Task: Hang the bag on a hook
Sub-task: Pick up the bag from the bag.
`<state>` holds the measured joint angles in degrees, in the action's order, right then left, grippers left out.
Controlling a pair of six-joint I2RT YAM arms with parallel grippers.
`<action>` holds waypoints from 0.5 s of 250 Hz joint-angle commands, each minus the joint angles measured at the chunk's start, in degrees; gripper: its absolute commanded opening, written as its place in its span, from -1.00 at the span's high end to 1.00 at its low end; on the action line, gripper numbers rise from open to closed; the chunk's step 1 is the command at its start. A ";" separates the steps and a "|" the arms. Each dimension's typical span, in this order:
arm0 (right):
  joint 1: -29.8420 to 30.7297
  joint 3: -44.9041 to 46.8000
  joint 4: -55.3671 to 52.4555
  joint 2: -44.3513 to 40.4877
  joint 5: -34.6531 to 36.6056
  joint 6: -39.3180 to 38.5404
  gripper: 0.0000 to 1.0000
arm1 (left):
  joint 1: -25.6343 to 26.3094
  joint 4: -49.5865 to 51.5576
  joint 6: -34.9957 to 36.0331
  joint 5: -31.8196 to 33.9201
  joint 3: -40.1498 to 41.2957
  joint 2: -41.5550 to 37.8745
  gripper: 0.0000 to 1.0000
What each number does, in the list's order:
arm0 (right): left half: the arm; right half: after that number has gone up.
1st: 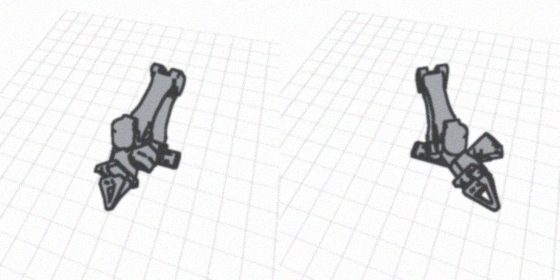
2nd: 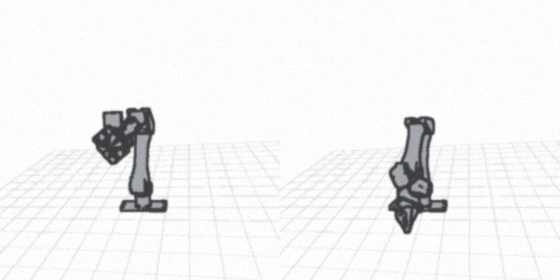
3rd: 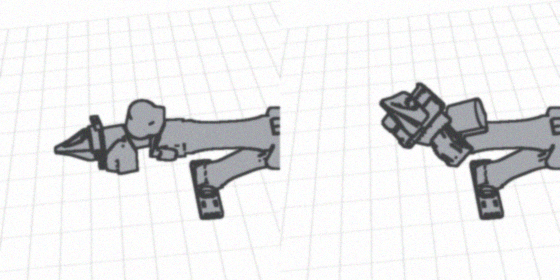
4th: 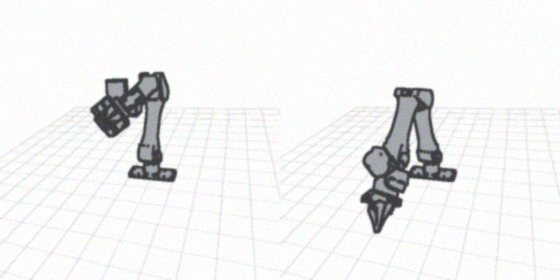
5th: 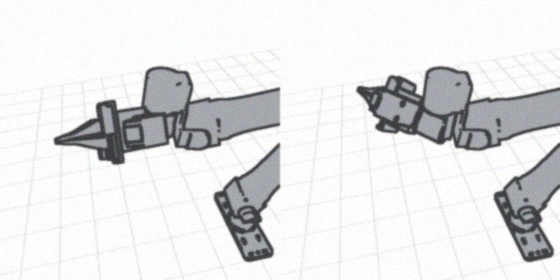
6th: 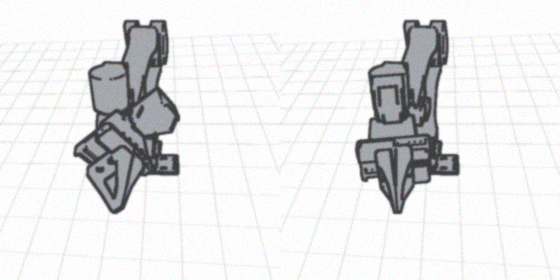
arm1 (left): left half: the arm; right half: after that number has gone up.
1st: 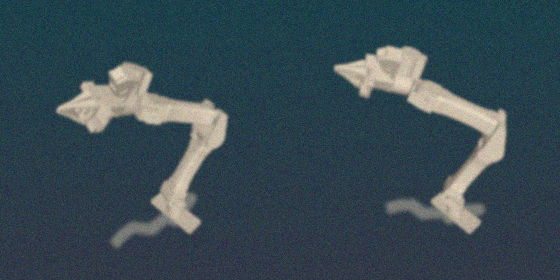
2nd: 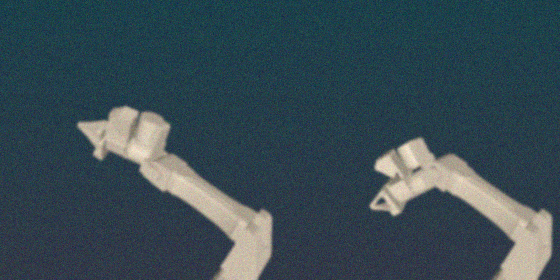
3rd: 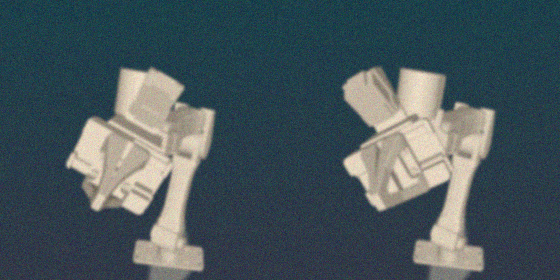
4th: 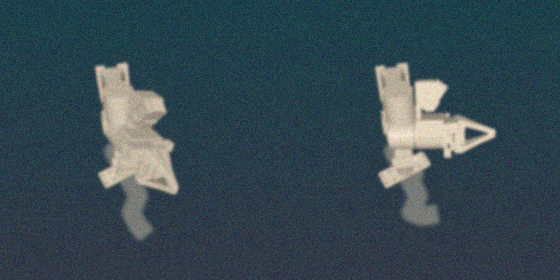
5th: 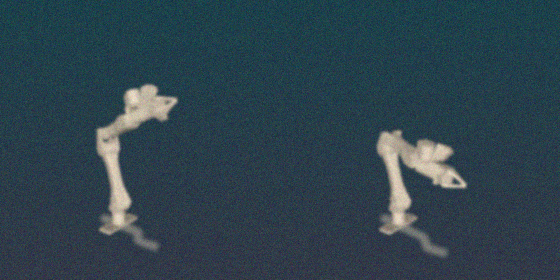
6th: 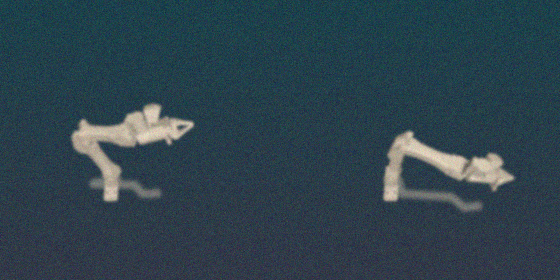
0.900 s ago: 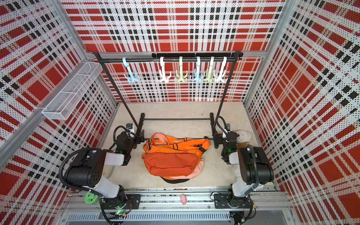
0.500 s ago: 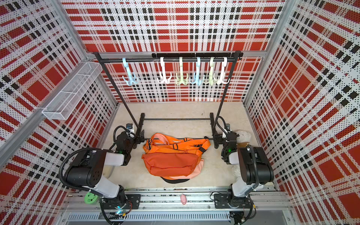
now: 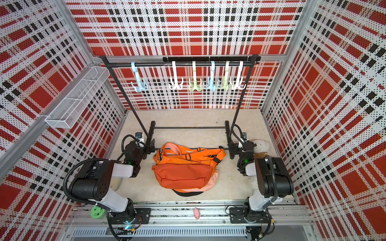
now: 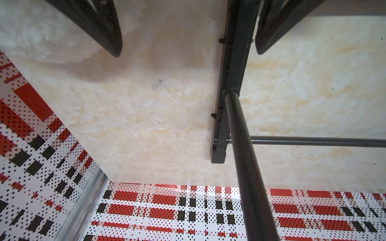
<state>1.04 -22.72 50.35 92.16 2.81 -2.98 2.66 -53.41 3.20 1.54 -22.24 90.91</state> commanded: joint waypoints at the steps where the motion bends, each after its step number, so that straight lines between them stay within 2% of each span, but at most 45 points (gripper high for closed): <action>1: 0.11 -0.35 2.41 -1.12 -0.56 -0.09 -1.00 | -0.01 0.06 -0.29 -0.13 -0.96 -0.64 -0.99; 125: 0.12 -0.32 2.36 -1.13 -0.55 -0.09 -1.00 | -0.10 0.06 -0.29 -0.23 -0.96 -0.60 -0.99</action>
<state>1.04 -22.72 50.35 92.16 2.79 -2.98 2.66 -53.41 3.20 1.54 -22.24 90.91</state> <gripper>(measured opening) 0.998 0.995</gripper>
